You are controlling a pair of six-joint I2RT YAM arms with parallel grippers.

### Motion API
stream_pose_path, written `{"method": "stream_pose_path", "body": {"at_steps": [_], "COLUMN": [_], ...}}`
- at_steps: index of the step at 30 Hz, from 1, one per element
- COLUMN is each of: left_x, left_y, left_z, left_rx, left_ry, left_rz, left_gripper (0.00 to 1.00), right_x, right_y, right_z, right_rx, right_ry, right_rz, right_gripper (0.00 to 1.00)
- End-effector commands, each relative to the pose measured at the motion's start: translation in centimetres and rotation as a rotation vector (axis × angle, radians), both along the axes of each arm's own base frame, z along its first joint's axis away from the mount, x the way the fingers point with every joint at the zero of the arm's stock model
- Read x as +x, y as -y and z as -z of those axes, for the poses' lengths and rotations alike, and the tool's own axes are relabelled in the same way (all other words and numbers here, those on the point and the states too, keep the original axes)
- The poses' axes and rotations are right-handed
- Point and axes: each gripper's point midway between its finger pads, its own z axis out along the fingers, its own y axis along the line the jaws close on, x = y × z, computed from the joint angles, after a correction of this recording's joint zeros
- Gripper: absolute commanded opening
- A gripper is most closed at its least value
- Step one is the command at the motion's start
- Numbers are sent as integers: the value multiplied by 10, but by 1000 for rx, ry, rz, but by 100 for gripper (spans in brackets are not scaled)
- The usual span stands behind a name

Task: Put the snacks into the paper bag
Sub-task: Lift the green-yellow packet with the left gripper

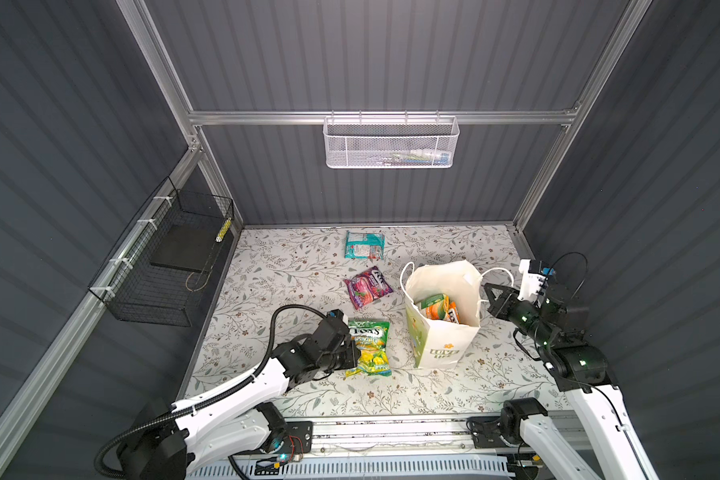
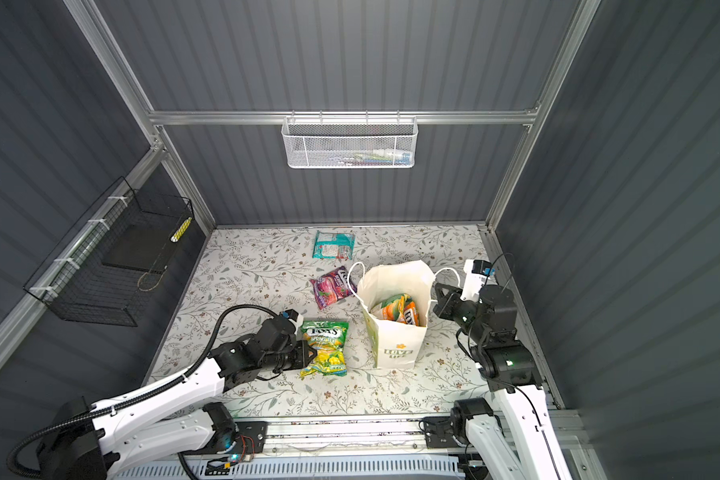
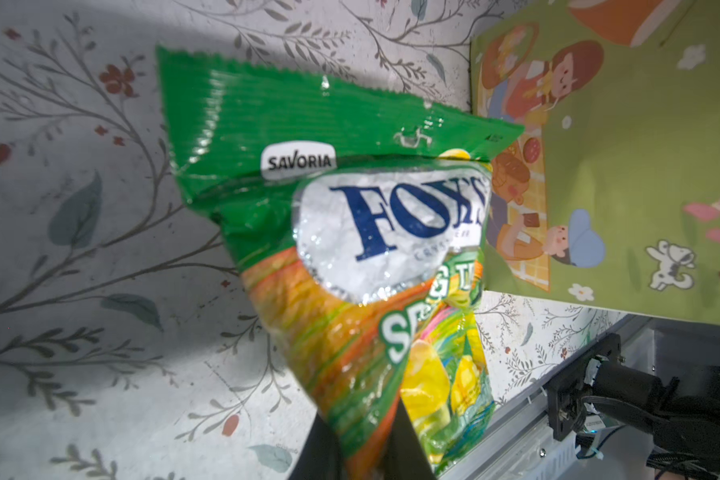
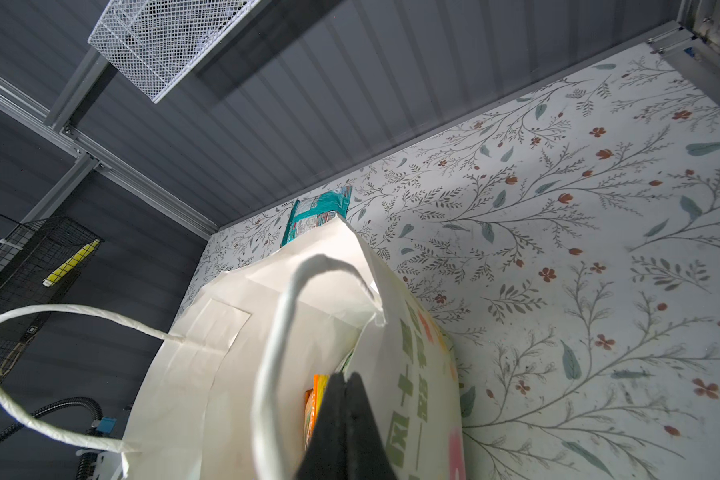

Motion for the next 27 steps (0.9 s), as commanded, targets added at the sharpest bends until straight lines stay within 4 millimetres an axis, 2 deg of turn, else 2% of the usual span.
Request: {"method": "stream_pose_path", "body": {"at_steps": [1, 9, 15, 19, 27], "left_x": [13, 34, 38, 39, 30], "left_y": [-9, -22, -40, -59, -63], "left_z": [-29, -61, -91, -122, -189], "left_rx": [37, 89, 84, 72, -62], "left_ry": [90, 189, 268, 340, 426], "left_rz": [-35, -121, -193, -264, -260], "left_gripper": [0, 0, 0, 0, 0], "right_x": [0, 0, -3, -8, -5], "right_y": [0, 5, 2, 5, 6], "right_z": [6, 7, 4, 0, 8], "right_rx": [-4, -19, -12, -15, -18], "right_ry": [-14, -13, -15, 11, -11], "right_rz": [0, 23, 7, 18, 28], "right_gripper": [0, 0, 0, 0, 0]}}
